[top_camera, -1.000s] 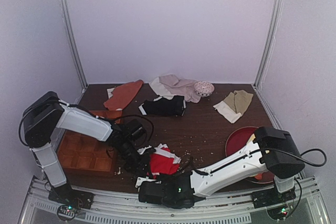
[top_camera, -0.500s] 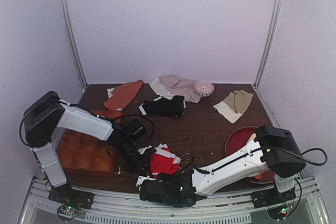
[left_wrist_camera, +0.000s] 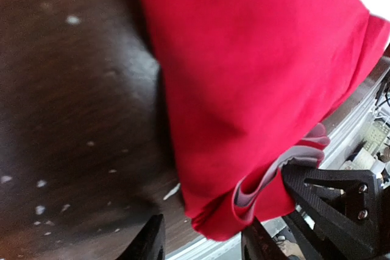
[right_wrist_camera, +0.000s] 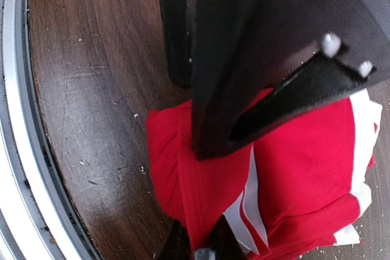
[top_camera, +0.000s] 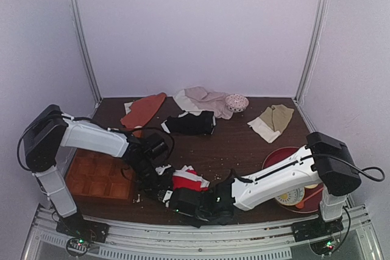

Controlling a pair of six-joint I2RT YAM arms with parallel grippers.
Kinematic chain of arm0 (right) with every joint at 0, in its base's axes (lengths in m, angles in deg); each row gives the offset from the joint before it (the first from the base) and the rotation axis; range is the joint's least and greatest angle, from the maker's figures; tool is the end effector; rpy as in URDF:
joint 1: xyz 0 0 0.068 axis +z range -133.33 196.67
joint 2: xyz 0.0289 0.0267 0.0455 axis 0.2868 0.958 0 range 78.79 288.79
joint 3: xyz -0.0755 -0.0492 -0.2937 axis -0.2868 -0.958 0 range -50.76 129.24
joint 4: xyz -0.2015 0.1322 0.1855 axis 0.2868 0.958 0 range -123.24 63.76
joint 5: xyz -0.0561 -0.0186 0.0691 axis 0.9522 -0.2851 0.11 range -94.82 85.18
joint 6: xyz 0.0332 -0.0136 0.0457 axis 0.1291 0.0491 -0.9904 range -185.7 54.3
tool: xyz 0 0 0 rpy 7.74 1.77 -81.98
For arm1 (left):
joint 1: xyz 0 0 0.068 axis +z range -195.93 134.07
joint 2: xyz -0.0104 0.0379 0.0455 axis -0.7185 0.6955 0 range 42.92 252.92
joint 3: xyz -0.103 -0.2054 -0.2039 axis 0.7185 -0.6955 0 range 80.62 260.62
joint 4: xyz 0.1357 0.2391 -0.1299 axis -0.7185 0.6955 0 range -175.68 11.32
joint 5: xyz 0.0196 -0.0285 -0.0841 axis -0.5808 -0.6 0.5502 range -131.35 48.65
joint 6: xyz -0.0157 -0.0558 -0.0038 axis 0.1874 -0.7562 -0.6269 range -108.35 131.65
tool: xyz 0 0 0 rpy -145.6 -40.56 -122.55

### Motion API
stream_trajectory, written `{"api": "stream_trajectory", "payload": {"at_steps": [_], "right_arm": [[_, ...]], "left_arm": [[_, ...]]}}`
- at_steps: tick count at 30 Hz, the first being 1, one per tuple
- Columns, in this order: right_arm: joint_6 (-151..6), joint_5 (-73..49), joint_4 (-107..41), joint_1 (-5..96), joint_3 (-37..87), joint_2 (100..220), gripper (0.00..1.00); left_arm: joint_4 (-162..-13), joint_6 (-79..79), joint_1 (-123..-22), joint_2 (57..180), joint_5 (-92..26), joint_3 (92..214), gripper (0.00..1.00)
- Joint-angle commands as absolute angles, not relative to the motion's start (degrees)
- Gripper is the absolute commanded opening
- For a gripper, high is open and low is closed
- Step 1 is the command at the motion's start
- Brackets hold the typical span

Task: Roll the underwear
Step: Roll the underwear at the center of the board.

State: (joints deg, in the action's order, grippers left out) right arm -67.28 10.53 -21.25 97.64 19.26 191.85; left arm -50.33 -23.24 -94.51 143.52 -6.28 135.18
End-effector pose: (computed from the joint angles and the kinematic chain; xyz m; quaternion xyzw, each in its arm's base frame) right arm 0.0824 0.4483 0.1413 -0.5729 0.7529 0.1007 0.3079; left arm 0.2041 -0.2677 0.1338 -0.1357 -0.9414 0.2719 0.1466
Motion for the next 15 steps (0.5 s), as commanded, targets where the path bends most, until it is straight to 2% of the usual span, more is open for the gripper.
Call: {"api": "stream_trajectory", "payload": {"at_steps": [1,15], "right_arm": [[-68.8,6.3,-14.4,96.0,16.4,191.8,0.00],[-69.3,-2.7,-15.8,92.7,15.3,189.9,0.00]], "left_arm": [[-45.9,-22.5,-93.1,141.5,-10.0,137.3,0.41],[-45.6,-22.9,-93.0,141.3,-11.1,140.0,0.39]]}}
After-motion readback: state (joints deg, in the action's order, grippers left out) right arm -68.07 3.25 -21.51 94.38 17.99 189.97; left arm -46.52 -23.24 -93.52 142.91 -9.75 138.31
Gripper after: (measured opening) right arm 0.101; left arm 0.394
